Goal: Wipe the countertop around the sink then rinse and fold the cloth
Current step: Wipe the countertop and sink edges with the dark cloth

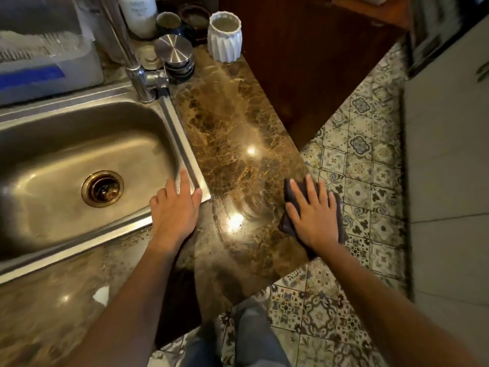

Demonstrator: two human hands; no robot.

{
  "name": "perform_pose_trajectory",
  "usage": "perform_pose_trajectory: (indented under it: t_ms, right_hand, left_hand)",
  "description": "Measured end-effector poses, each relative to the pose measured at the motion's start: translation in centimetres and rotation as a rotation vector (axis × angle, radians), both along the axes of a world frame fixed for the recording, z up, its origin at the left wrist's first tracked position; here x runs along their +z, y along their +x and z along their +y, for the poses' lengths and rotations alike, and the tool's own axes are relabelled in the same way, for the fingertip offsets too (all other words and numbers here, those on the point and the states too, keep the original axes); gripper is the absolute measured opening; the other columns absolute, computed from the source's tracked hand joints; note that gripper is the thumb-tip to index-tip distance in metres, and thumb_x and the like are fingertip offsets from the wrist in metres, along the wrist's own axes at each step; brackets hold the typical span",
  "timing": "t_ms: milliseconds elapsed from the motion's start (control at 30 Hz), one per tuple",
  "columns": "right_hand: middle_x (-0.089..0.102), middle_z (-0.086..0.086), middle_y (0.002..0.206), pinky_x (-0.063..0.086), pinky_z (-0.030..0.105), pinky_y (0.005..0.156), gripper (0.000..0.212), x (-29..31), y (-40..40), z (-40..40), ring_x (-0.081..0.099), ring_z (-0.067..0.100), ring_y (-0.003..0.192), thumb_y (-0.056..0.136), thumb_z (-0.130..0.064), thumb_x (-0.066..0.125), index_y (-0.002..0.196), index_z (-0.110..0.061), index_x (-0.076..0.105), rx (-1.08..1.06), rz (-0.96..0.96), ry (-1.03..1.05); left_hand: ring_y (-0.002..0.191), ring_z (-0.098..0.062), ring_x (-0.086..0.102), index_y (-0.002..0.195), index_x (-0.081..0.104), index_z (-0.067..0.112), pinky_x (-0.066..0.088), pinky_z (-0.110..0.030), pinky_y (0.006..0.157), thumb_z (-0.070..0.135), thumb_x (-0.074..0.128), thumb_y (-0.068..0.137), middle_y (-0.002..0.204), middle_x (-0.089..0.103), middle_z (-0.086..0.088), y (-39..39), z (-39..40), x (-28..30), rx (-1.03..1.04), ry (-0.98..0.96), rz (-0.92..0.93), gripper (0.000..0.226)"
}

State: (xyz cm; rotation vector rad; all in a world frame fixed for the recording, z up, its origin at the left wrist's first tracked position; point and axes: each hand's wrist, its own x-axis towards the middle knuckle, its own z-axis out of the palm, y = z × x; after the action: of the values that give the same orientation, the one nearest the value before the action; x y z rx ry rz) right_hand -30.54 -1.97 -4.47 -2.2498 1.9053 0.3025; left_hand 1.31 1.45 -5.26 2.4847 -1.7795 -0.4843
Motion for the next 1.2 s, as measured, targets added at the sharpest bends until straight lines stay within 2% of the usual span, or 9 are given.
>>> perform_pose_trajectory:
  t_ms: [133, 300, 433, 567, 733, 900, 1033, 1100, 1200]
  right_hand:
    - [0.018, 0.012, 0.167, 0.016, 0.061, 0.12, 0.065, -0.5, 5.3, -4.1, 0.016, 0.045, 0.151, 0.1, -0.058, 0.018, 0.16, -0.032, 0.018, -0.122, -0.023, -0.085]
    - [0.011, 0.007, 0.169, 0.013, 0.061, 0.121, 0.063, -0.2, 13.4, 3.2, 0.006, 0.04, 0.154, 0.103, -0.057, 0.024, 0.16, -0.033, 0.014, 0.248, -0.135, -0.038]
    - [0.015, 0.003, 0.169, 0.015, 0.057, 0.123, 0.06, 0.3, 8.7, 10.6, 0.01, 0.036, 0.154, 0.102, -0.06, 0.026, 0.158, -0.038, 0.018, 0.436, -0.123, 0.061]
    - [-0.004, 0.0, 0.169, 0.015, 0.058, 0.122, 0.062, 0.0, -0.9, 6.2, -0.005, 0.031, 0.155, 0.099, -0.065, 0.003, 0.158, -0.045, 0.001, 0.223, -0.045, 0.032]
    - [0.015, 0.013, 0.168, 0.021, 0.058, 0.121, 0.068, -0.9, -0.1, -2.8, 0.015, 0.042, 0.152, 0.1, -0.059, 0.011, 0.16, -0.028, 0.016, -0.032, -0.014, -0.075]
    - [0.01, 0.012, 0.169, 0.013, 0.059, 0.123, 0.066, -1.0, 9.9, 0.0, 0.007, 0.041, 0.154, 0.103, -0.055, 0.018, 0.161, -0.024, 0.012, 0.226, -0.069, -0.089]
    - [0.016, 0.007, 0.168, 0.014, 0.057, 0.123, 0.06, -1.2, 11.8, 7.3, 0.009, 0.037, 0.154, 0.104, -0.054, 0.027, 0.159, -0.029, 0.023, 0.582, -0.13, -0.033]
    - [0.011, 0.005, 0.169, 0.01, 0.056, 0.124, 0.059, -1.3, 9.9, 8.3, 0.006, 0.034, 0.155, 0.103, -0.057, 0.026, 0.158, -0.038, 0.02, 0.569, -0.115, -0.015]
    - [0.012, 0.01, 0.169, 0.015, 0.057, 0.122, 0.059, -0.9, 6.6, 8.5, 0.011, 0.036, 0.155, 0.102, -0.061, 0.023, 0.158, -0.043, 0.017, 0.412, -0.071, -0.011]
  left_hand:
    - [0.128, -0.043, 0.046, 0.158, 0.014, 0.02, 0.037, -0.055, 0.103, 0.053, 0.021, 0.104, 0.152, 0.037, -0.016, -0.1, -0.2, -0.2, 0.003, 0.015, 0.016, 0.064]
    - [0.132, -0.043, 0.043, 0.159, 0.011, 0.022, 0.035, -0.054, 0.105, 0.054, 0.021, 0.104, 0.156, 0.035, -0.016, -0.2, -0.3, 0.2, 0.013, 0.059, 0.013, 0.065]
    - [0.133, -0.041, 0.044, 0.16, 0.01, 0.024, 0.037, -0.052, 0.105, 0.054, 0.021, 0.104, 0.156, 0.037, -0.015, 0.2, 0.0, 0.4, 0.003, 0.047, 0.024, 0.064]
    - [0.139, -0.037, 0.04, 0.16, 0.012, 0.026, 0.034, -0.051, 0.109, 0.054, 0.02, 0.104, 0.161, 0.032, -0.011, 0.3, 0.8, 0.3, 0.018, 0.036, 0.045, 0.063]
    - [0.153, -0.028, 0.017, 0.16, 0.013, 0.026, 0.018, -0.049, 0.12, 0.048, 0.02, 0.106, 0.168, 0.014, -0.008, -0.3, 1.1, 0.3, 0.046, 0.05, 0.066, 0.059]
    - [0.155, -0.026, 0.01, 0.161, 0.014, 0.027, 0.012, -0.047, 0.122, 0.043, 0.029, 0.107, 0.17, 0.007, -0.007, 0.2, 0.8, 0.8, 0.049, 0.091, 0.152, 0.058]
    - [0.155, -0.021, 0.014, 0.153, 0.039, 0.02, 0.01, -0.035, 0.123, 0.026, 0.046, 0.106, 0.168, 0.019, -0.004, 1.0, 2.0, 2.3, 0.183, -0.07, 0.486, 0.049]
    - [0.155, -0.014, 0.012, 0.151, 0.043, 0.023, 0.009, -0.033, 0.123, 0.025, 0.048, 0.106, 0.168, 0.019, 0.003, 1.9, 4.1, 3.7, 0.294, -0.184, 0.627, 0.046]
    - [0.154, -0.015, 0.013, 0.151, 0.042, 0.028, 0.011, -0.044, 0.125, 0.028, 0.049, 0.105, 0.166, 0.023, 0.005, 4.4, 9.0, 5.0, 0.391, -0.301, 0.516, 0.046]
